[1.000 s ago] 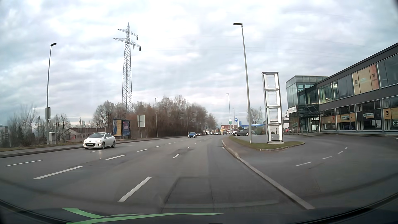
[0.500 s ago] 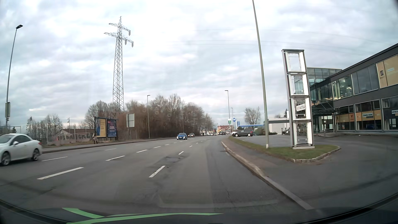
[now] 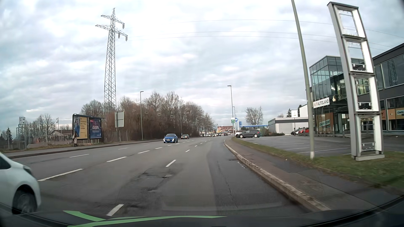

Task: Follow the waypoints while adhering to traffic rules and regulations

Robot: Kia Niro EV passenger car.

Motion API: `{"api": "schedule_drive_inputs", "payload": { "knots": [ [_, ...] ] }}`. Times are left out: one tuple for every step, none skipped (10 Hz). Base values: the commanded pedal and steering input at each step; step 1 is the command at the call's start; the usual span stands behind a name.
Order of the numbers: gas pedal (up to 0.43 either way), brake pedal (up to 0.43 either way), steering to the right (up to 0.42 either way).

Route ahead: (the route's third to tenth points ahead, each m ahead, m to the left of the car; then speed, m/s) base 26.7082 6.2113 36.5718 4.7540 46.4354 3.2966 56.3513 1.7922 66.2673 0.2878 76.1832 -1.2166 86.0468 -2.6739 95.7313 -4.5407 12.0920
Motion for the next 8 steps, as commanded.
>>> {"api": "schedule_drive_inputs", "payload": {
  "knots": [
    [0.079, 0.000, 0.009],
    [0.079, 0.000, 0.009],
    [0.079, 0.000, 0.009],
    [0.079, 0.000, 0.009],
    [0.087, 0.000, 0.009],
    [0.087, 0.000, 0.009],
    [0.087, 0.000, 0.009],
    [0.087, 0.000, 0.009]
  ]
}}
